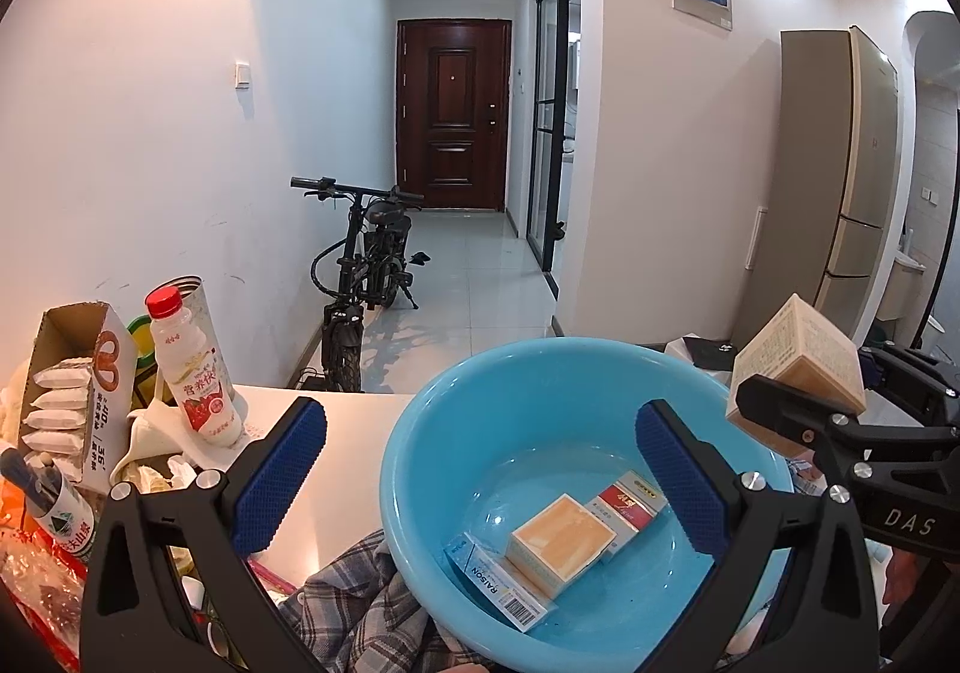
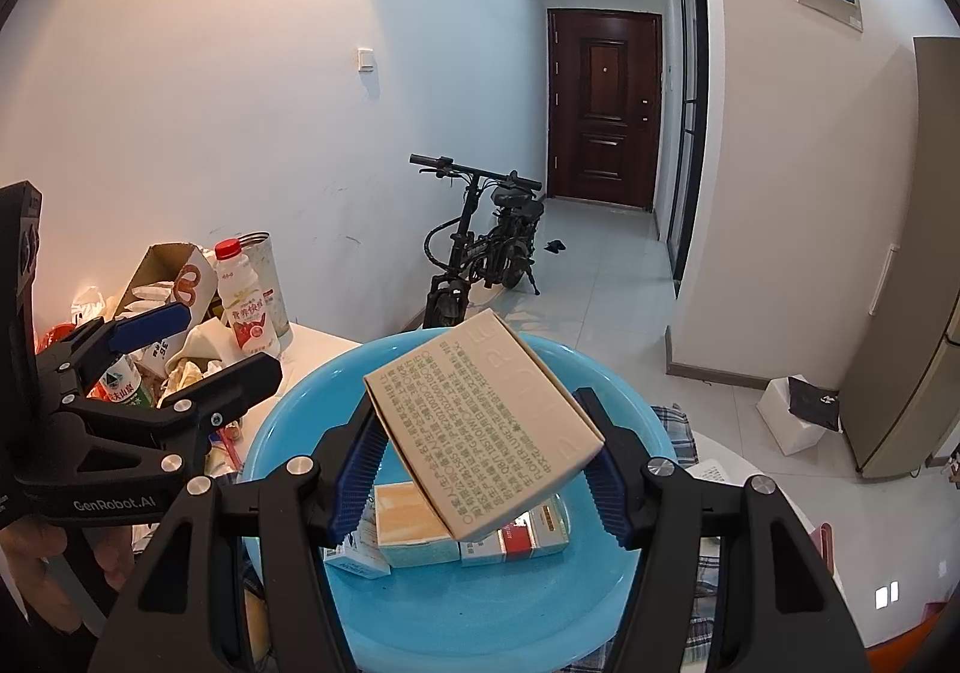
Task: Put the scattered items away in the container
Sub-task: 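Open the left tool to drop the RAISON box into the basin, then lower the beige box into the basin and open the right tool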
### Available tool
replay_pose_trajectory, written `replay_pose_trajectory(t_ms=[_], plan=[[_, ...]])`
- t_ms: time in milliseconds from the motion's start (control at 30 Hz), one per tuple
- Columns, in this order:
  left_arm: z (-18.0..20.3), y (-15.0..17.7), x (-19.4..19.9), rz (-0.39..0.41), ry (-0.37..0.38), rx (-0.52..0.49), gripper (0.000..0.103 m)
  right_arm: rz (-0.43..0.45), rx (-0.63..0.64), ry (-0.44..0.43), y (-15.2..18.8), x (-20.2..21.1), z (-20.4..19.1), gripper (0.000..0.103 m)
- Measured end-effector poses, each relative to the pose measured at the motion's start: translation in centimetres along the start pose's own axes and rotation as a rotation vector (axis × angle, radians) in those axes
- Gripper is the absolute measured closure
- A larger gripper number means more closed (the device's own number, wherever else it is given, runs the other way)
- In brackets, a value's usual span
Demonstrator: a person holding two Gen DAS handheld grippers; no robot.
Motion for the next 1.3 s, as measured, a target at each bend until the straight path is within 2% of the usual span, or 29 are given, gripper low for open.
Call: replay_pose_trajectory(t_ms=[1300], plan=[[0.1, 0.1, 0.0, -0.006, -0.013, -0.019, 0.000, -0.003, 0.011, 0.008, 0.1, -0.2, -1.1, 0.040]])
Point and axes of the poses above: each gripper's, at about its wrist camera, not at the fingertips, and x roughly against the way its jaws point, z to its right, y to its underside, the point moved 9 cm from there along -x, roughly the way its jaws point, and after that the axes turned 11 degrees about x, right-handed, at the moved point
